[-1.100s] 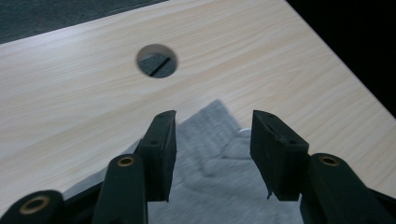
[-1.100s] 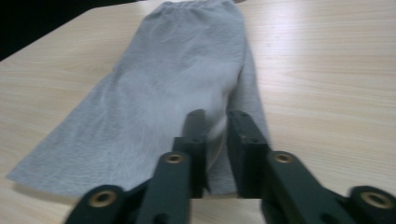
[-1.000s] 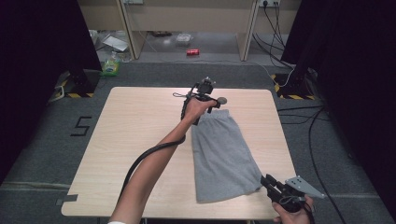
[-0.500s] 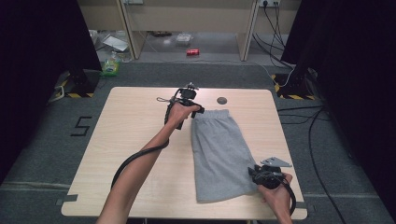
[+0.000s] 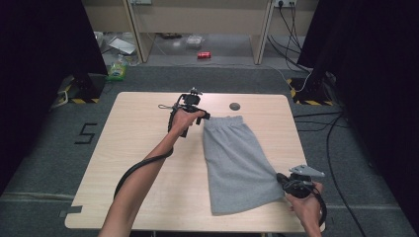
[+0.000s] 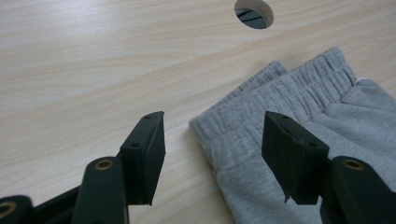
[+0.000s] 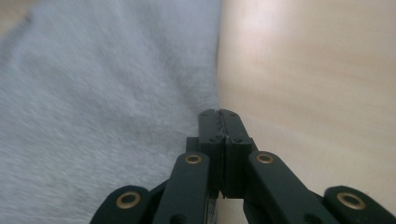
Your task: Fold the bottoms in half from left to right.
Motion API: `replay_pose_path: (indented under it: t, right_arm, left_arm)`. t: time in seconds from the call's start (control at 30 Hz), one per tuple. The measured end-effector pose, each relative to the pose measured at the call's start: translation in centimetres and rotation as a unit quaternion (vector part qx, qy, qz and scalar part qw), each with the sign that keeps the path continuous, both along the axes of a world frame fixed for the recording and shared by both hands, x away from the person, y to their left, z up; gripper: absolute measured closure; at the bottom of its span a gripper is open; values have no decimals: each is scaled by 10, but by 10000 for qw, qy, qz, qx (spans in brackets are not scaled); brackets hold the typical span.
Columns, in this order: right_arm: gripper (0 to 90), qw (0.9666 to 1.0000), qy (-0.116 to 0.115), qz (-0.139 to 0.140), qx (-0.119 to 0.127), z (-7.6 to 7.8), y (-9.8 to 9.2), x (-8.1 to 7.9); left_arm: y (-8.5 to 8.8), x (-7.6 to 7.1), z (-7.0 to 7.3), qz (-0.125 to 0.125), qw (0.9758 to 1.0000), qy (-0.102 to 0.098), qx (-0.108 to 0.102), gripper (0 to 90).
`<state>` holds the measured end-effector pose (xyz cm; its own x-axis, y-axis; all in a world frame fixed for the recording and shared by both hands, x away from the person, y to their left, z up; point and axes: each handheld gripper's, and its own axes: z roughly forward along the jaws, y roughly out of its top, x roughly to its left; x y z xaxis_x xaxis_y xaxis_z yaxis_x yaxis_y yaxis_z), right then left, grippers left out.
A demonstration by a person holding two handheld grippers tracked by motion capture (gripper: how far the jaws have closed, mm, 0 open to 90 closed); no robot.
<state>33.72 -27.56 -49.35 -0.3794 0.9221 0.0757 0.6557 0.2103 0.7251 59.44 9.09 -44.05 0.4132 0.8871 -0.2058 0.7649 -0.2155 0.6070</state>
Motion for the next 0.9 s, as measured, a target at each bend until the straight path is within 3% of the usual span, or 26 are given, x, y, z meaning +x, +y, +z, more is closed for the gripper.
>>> replay_pose_path:
  t: [0.03, 0.1, 0.23, 0.43, 0.7, 0.87, 0.9]
  right_arm:
    - [885, 9998, 130, -38, 136, -10, -1, 1]
    - [877, 9998, 104, -43, 162, -10, -2, 1]
    - [776, 9995, -221, -160, 130, 7, 0, -1]
    - [715, 9994, -303, -76, 153, 9, 11, -2]
    - [668, 9984, -382, 321, 261, 12, 39, -10]
    - [649, 9967, -348, 631, 373, 14, 58, -19]
    - [636, 9953, -337, 817, 400, 14, 69, -23]
  left_arm:
    - [1, 0, -2, -1, 10000, 34, 7, 381]
    - [2, 0, -6, 26, 10000, 69, -19, 379]
    - [5, -1, -14, 20, 9998, 169, -37, 370]
    - [2, -4, -21, 1, 9996, 254, -91, 369]
    - [-16, -7, -38, -92, 9992, 377, -59, 406]
    - [-35, -7, -48, -83, 9994, 240, 216, 461]
    - [-38, -7, -50, -44, 9995, 222, 220, 485]
